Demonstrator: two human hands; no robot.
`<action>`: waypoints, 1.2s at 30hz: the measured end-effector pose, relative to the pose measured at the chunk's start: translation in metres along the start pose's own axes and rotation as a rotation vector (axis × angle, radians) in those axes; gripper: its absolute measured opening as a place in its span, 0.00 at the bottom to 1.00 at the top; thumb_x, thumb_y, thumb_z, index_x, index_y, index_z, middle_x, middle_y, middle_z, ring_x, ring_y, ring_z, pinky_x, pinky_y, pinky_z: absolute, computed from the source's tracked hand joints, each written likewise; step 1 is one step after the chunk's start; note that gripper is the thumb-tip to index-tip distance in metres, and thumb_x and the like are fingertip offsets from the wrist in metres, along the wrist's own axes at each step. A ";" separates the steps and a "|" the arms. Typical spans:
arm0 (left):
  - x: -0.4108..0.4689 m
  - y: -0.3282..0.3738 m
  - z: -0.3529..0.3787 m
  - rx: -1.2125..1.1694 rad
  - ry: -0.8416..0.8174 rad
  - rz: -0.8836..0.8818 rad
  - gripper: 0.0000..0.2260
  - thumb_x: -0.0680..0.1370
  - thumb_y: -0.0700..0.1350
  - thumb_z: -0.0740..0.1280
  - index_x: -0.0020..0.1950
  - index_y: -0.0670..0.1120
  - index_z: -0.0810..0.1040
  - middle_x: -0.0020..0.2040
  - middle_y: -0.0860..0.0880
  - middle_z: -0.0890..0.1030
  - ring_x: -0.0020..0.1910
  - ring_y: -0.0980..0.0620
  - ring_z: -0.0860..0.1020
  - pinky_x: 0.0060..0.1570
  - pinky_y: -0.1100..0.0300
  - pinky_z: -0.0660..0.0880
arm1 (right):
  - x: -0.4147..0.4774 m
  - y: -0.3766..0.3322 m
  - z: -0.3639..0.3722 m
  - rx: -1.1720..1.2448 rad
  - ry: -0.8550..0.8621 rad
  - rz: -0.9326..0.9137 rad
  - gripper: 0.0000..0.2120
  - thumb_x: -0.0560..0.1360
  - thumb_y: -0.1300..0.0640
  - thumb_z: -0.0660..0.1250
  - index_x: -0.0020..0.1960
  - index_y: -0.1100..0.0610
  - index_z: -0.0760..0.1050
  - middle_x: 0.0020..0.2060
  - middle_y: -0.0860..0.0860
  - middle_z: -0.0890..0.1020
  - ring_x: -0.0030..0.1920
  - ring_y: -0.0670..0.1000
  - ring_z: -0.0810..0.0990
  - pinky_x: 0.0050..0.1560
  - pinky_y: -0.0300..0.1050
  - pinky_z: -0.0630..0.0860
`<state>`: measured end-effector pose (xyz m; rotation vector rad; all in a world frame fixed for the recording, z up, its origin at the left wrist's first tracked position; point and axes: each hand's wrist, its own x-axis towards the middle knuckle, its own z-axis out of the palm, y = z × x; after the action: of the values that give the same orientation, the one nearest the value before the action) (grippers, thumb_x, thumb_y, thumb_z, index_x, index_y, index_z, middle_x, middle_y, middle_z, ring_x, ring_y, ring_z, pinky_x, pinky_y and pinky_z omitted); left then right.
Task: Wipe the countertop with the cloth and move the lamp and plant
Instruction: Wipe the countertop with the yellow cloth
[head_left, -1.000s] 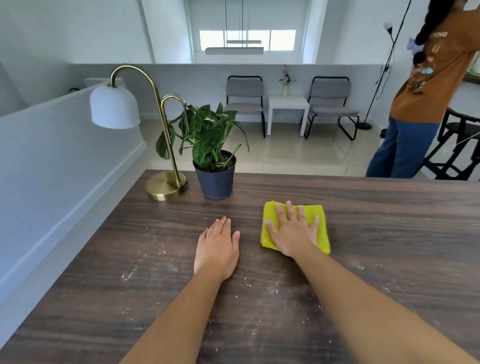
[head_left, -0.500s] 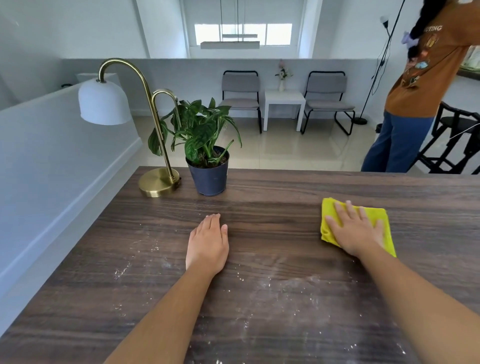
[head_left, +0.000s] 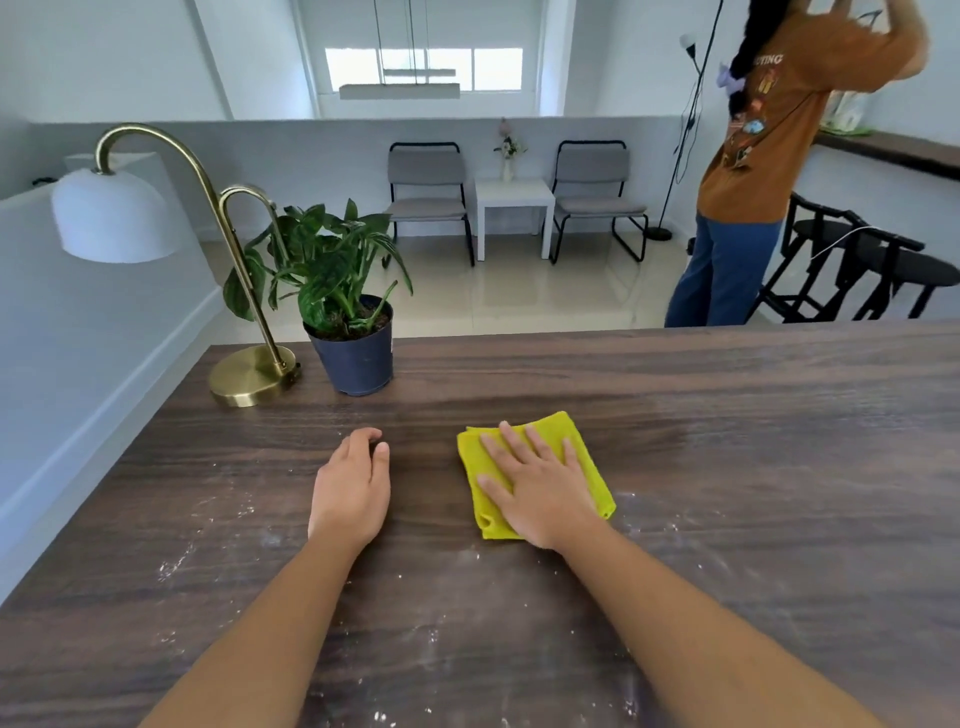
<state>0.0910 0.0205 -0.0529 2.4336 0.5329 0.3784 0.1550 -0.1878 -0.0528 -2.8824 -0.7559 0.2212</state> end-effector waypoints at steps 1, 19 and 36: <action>0.000 0.001 0.000 0.023 -0.013 0.008 0.16 0.82 0.47 0.53 0.66 0.43 0.70 0.64 0.45 0.75 0.63 0.45 0.74 0.64 0.50 0.68 | -0.006 0.031 -0.005 -0.003 0.004 0.091 0.28 0.79 0.37 0.44 0.77 0.40 0.44 0.78 0.41 0.43 0.78 0.49 0.41 0.75 0.61 0.39; -0.001 0.000 0.000 0.061 -0.059 0.063 0.16 0.82 0.47 0.54 0.66 0.43 0.70 0.66 0.43 0.75 0.65 0.43 0.73 0.65 0.46 0.67 | -0.046 -0.036 0.009 0.000 -0.045 -0.070 0.29 0.78 0.36 0.44 0.77 0.41 0.43 0.78 0.42 0.42 0.78 0.50 0.39 0.74 0.61 0.35; -0.016 0.064 0.022 0.115 -0.166 0.361 0.18 0.82 0.50 0.55 0.70 0.46 0.68 0.73 0.47 0.67 0.72 0.49 0.65 0.71 0.48 0.62 | -0.106 0.077 -0.008 -0.067 -0.022 0.362 0.31 0.78 0.35 0.43 0.77 0.44 0.40 0.78 0.46 0.40 0.78 0.52 0.40 0.73 0.64 0.41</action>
<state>0.1033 -0.0444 -0.0323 2.6442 0.0419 0.2943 0.1012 -0.3078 -0.0486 -3.0652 -0.2419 0.2728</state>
